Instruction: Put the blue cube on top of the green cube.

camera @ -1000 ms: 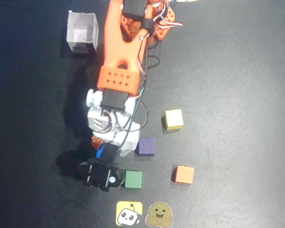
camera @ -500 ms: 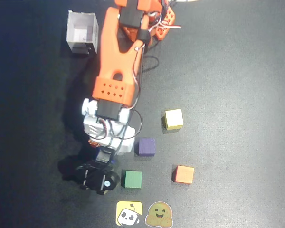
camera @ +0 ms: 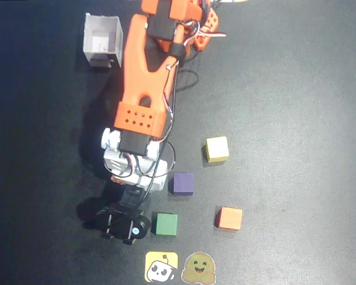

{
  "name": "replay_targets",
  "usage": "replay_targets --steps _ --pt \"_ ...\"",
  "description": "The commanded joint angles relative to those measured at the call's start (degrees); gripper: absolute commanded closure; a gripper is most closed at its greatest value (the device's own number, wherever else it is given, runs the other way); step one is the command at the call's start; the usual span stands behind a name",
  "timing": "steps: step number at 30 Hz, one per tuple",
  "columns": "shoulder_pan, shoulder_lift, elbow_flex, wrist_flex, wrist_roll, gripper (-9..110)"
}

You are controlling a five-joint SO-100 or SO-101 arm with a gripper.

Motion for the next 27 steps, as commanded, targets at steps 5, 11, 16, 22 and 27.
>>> replay_targets --steps 5,11,16,22,27 --pt "0.26 -0.18 -3.25 -1.58 -0.44 82" --pt "0.62 -0.26 -3.16 -1.93 -0.35 95" --pt "0.79 -0.26 -3.08 -1.93 -0.18 100" --pt "0.79 0.18 -4.48 0.35 -0.18 100" --pt "0.70 1.32 -8.26 4.04 -0.35 100"
